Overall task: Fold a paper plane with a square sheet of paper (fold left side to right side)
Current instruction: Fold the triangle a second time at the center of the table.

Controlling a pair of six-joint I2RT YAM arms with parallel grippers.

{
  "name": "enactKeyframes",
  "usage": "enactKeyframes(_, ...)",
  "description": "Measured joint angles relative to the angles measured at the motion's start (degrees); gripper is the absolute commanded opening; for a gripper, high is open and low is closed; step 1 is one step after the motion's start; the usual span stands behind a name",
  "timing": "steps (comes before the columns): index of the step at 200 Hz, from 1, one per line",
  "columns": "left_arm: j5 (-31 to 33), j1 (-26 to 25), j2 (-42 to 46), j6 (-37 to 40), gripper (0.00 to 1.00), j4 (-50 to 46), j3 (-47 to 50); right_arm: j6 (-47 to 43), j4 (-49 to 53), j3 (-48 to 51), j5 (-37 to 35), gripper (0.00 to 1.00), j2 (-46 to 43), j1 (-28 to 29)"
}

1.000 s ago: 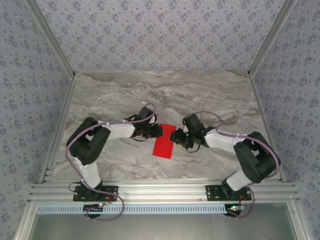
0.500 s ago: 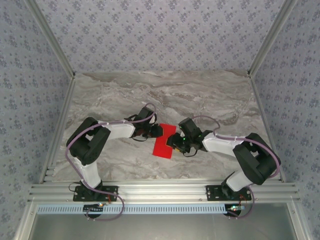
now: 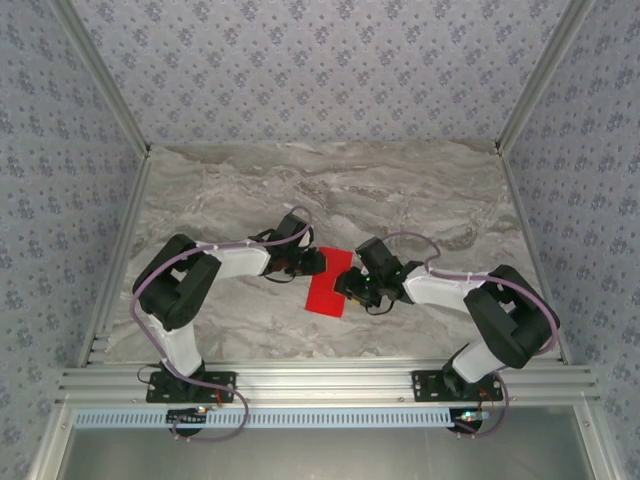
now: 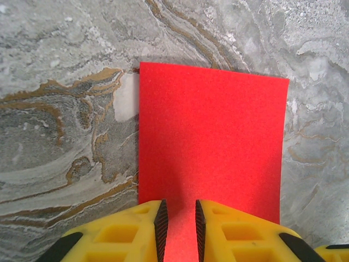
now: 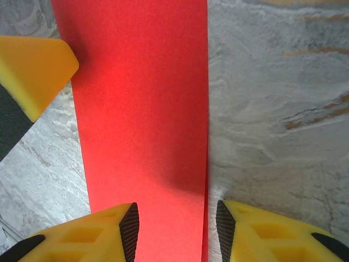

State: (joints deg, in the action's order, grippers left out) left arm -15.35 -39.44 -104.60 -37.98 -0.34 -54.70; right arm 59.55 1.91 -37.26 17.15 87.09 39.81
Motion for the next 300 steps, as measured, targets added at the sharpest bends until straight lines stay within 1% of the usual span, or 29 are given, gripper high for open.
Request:
enactKeyframes(77,0.0,0.0,0.0,0.0,0.24,0.0,0.0,0.1,-0.4,-0.1,0.2,0.45,0.8,0.6)
enactKeyframes(171,0.0,0.0,0.0,0.4,0.24,-0.1,0.0,1.1,-2.8,-0.5,1.4,0.38,2.3,0.7)
enactKeyframes(235,0.0,0.0,0.2,0.5,0.24,-0.7,-0.1,0.7,-3.5,-1.5,1.7,0.39,2.5,0.6)
enactKeyframes(250,0.0,0.0,0.3,0.6,0.26,-1.3,-0.2,0.4,-3.5,-1.5,1.7,0.39,2.4,0.2)
enactKeyframes(261,0.0,0.0,0.5,0.9,0.30,-1.6,-0.2,0.2,-3.5,-1.5,1.7,0.39,2.4,-0.3)
enactKeyframes(300,0.3,-0.1,3.1,2.3,0.45,-4.1,-0.2,0.2,-4.2,-1.5,3.3,0.39,2.4,-3.2)
